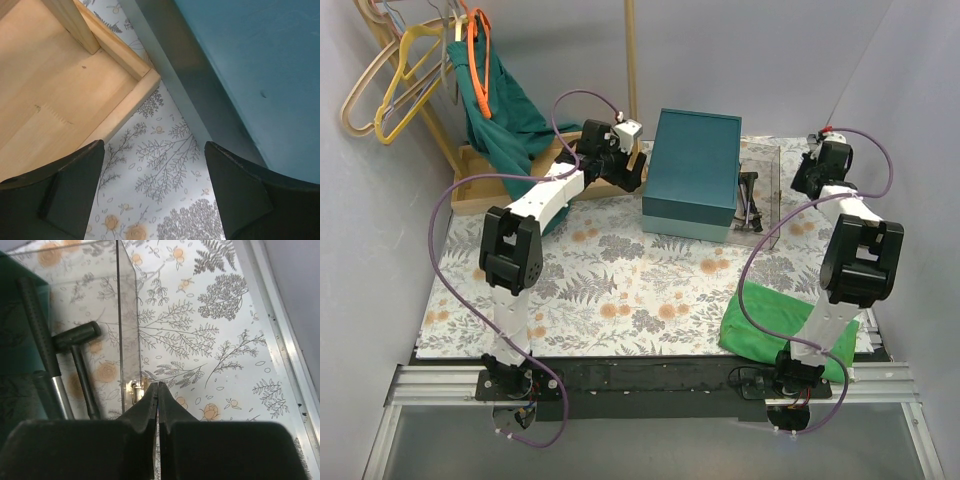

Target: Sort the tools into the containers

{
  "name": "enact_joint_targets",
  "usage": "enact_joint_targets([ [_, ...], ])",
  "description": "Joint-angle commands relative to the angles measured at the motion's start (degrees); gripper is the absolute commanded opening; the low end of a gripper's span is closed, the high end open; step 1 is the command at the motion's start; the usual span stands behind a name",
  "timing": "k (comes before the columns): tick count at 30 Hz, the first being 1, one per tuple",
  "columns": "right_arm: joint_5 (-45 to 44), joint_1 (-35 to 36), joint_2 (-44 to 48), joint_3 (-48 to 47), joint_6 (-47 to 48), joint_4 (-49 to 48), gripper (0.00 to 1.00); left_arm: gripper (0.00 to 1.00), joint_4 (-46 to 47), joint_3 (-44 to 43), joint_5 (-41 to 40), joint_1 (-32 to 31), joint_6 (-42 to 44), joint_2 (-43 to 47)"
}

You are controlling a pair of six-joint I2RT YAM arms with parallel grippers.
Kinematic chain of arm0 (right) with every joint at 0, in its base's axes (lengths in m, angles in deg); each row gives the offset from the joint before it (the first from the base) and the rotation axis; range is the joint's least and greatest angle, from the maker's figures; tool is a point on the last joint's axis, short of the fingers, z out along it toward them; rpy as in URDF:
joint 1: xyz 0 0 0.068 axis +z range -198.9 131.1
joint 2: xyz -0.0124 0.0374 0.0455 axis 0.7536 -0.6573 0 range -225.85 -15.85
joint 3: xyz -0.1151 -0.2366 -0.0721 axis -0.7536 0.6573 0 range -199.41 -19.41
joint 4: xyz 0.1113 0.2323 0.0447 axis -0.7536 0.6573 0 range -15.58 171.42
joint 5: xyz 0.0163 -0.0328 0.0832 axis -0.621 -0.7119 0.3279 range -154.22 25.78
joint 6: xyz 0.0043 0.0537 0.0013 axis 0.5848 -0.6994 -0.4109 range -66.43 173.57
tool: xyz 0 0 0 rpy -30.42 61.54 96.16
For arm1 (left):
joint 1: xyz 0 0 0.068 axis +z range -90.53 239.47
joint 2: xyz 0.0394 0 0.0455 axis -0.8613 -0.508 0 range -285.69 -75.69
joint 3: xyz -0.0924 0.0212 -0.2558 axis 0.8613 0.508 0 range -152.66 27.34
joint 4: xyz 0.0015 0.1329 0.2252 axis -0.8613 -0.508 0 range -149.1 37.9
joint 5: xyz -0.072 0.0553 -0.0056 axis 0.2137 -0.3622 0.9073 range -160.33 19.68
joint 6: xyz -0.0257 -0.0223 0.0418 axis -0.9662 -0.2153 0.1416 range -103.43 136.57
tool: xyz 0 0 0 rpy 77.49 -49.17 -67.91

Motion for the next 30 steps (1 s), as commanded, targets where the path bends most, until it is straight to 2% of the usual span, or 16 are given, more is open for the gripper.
enact_joint_targets([
  [1, 2.1, -0.3, -3.6, -0.7, 2.2, -2.3, 0.03, 0.82, 2.4, -3.2, 1.8, 0.2, 0.9, -1.5],
  [6, 8.0, -0.4, -7.5, -2.4, 2.9, -1.9, 0.03, 0.81, 3.2, -2.2, 6.5, 0.1, 1.5, -1.9],
  [13, 15.1, 2.3, -8.3, -3.4, -0.2, -1.9, 0.03, 0.8, 3.2, -3.0, 11.2, -0.7, 2.1, -3.4],
  [30, 17.6, 13.7, -12.8, -7.1, -8.1, -2.3, 0.05, 0.8, 4.2, -2.5, 13.5, -2.6, 1.4, -4.1],
])
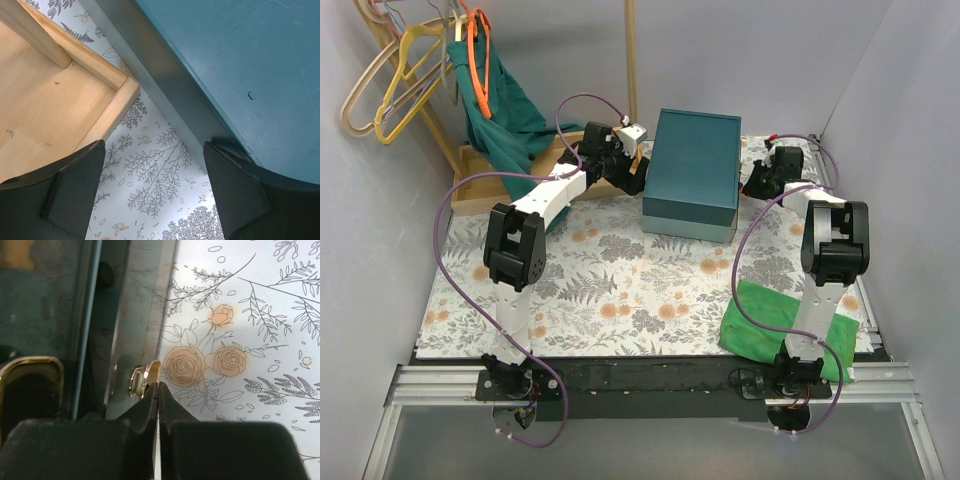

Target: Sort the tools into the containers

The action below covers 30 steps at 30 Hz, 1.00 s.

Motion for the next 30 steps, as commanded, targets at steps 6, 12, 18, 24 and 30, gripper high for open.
enact_joint_targets([
  [6, 2.0, 4.5, -2.4, -5.0, -4.5, -0.4, 0.05, 0.8, 2.1, -1.0, 4.9, -3.1, -1.3, 0.8],
  [12, 0.3, 1.9, 2.2, -3.7, -4.6, 0.2, 0.16, 0.8, 1.8, -1.0, 3.7, -3.1, -1.5, 0.9],
  [18, 6.9, 0.4, 9.1, -0.5, -5.4, 1.0, 0.47, 0.82, 0.9, -1.5, 2.0, -3.1, -2.1, 1.3],
  [24, 13.6, 1.9, 13.7, 5.9, -7.4, 0.5, 0.59, 0.83, -0.3, -1.6, 1.1, -3.1, -2.1, 1.3],
  [30, 7.1, 2.5, 13.4, 4.3, -7.1, 6.2, 0.57, 0.83, -0.1, -1.7, 1.6, -3.1, -2.4, 1.7],
])
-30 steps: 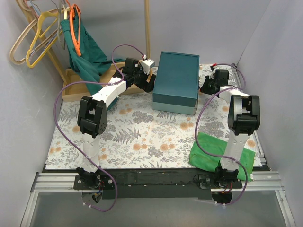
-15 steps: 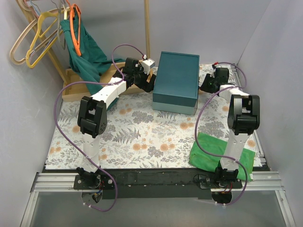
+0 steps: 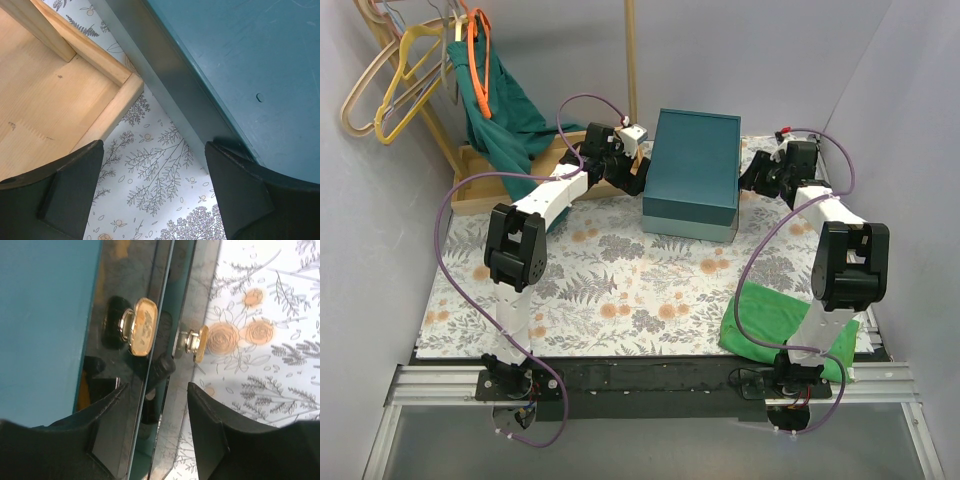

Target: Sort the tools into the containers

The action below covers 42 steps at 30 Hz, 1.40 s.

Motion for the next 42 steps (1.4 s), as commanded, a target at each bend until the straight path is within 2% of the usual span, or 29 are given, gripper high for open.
enact_joint_targets([
  [1, 1.0, 3.0, 0.3, -1.4, -1.9, 4.6, 0.56, 0.83, 0.5, -1.5, 4.2, -2.6, -1.2, 1.8],
  [8, -1.5, 3.0, -1.2, -1.5, 0.7, 7.5, 0.52, 0.83, 0.6, -0.4, 3.4, -2.6, -1.6, 2.5],
  [19, -10.5, 0.9, -0.3, 2.0, 4.3, 11.2, 0.46, 0.84, 0.9, 0.2, 2.5, -2.6, -1.1, 2.4],
  [23, -10.8, -2.0, 0.9, 3.2, 5.6, 11.8, 0.46, 0.84, 0.9, 0.1, 2.5, -2.6, -1.5, 2.1],
  [39, -13.8, -6.7, 3.7, 3.5, 9.5, 12.6, 0.44, 0.84, 0.9, 0.5, 1.9, -2.6, -1.3, 2.1],
  [42, -10.5, -6.8, 4.1, 3.3, 10.0, 10.4, 0.44, 0.84, 0.9, 0.5, 2.0, -2.6, -1.7, 2.2],
])
